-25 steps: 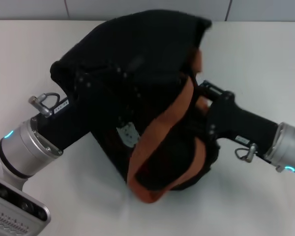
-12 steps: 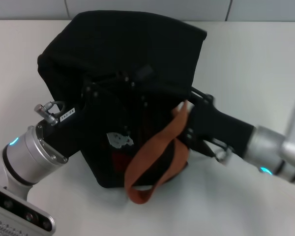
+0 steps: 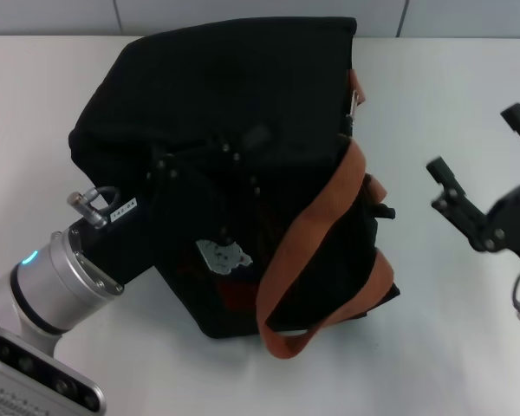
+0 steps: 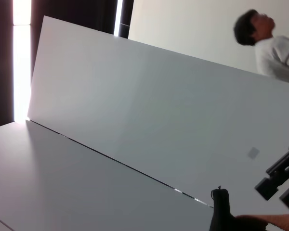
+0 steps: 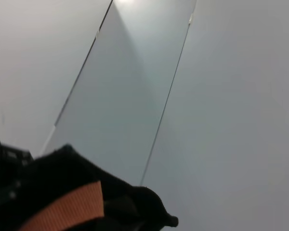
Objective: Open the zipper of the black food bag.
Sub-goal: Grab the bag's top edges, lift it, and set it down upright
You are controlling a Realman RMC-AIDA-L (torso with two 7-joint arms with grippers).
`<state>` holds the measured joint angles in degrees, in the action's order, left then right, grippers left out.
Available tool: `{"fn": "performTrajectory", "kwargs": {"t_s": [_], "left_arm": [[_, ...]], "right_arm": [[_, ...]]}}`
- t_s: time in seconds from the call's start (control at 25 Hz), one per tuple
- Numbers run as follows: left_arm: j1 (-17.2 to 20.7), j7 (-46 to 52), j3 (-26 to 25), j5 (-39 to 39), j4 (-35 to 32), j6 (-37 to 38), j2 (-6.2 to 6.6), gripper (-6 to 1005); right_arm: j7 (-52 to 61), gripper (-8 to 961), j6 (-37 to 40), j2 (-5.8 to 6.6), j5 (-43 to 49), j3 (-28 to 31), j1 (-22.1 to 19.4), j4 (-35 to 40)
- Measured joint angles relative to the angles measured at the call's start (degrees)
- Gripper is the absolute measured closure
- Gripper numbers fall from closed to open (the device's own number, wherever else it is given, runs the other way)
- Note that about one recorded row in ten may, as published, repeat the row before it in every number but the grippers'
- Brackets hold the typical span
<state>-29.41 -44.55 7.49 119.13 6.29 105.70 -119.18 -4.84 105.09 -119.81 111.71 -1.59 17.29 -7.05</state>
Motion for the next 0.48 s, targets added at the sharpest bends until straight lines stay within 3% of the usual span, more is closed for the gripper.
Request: {"fn": "performTrajectory", "kwargs": {"t_s": [0.48], "left_arm": [[0.13,-3.27,0.16,0.06,1.91,-0.85,0.00,906]], "right_arm": [[-29.16,145,-13.80,-0.06,0.04,1.46,5.20,-8.99]]}}
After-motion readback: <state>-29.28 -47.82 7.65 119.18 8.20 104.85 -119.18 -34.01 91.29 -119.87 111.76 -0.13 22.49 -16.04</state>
